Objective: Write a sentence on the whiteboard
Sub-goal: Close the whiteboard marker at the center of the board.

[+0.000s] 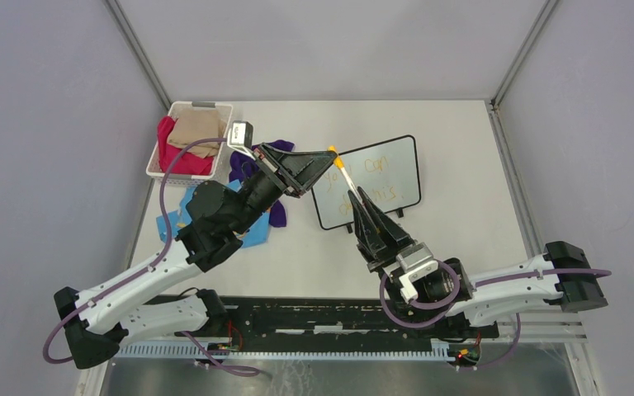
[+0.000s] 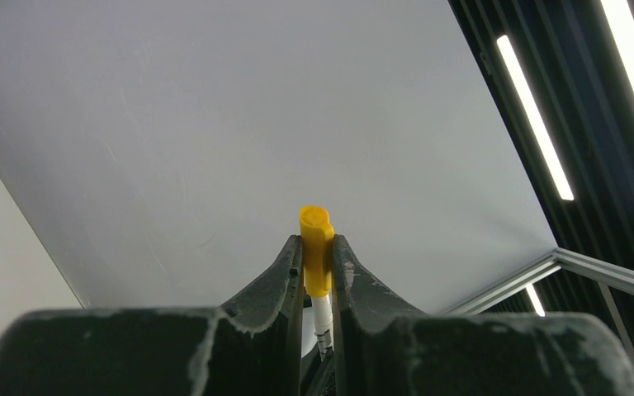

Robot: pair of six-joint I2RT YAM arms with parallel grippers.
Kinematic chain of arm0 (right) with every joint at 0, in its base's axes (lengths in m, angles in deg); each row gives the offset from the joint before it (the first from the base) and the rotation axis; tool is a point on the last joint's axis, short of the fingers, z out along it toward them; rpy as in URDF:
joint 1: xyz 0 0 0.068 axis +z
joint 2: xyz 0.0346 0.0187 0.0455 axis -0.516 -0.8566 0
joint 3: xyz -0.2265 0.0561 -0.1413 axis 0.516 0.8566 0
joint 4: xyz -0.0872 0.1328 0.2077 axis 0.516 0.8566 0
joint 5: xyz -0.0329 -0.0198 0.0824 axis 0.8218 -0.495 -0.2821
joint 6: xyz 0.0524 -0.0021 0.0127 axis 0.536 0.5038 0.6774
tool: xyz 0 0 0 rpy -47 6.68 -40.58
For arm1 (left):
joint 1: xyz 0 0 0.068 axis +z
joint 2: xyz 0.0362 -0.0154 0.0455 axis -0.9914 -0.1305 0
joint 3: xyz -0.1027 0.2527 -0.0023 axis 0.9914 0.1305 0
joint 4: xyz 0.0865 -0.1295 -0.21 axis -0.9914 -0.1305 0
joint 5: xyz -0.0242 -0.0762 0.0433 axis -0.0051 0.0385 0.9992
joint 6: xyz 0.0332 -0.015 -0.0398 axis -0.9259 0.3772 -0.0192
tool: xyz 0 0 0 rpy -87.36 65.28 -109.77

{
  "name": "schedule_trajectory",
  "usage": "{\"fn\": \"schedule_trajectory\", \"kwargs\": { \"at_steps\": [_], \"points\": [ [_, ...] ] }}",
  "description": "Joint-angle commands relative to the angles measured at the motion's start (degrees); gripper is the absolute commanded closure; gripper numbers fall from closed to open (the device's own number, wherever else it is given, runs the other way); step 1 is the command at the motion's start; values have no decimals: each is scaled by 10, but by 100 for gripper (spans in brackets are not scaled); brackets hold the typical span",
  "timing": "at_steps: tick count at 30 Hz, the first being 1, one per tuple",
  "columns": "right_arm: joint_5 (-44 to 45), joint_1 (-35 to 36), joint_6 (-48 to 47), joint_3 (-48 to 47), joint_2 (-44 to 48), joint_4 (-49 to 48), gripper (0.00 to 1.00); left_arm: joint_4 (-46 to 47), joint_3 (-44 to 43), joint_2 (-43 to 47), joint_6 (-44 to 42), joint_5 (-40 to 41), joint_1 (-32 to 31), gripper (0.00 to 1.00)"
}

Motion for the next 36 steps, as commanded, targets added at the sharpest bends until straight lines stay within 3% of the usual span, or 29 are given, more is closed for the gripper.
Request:
{"fn": "schedule_trajectory", "kwargs": {
  "at_steps": [1, 36],
  "points": [
    [6, 1, -6, -22, 4, -72, 100, 9, -6, 12, -29, 13, -3, 98],
    [7, -19, 47, -1, 20, -58, 100, 76, 19, -5, 14, -31, -16, 98]
  ]
}}
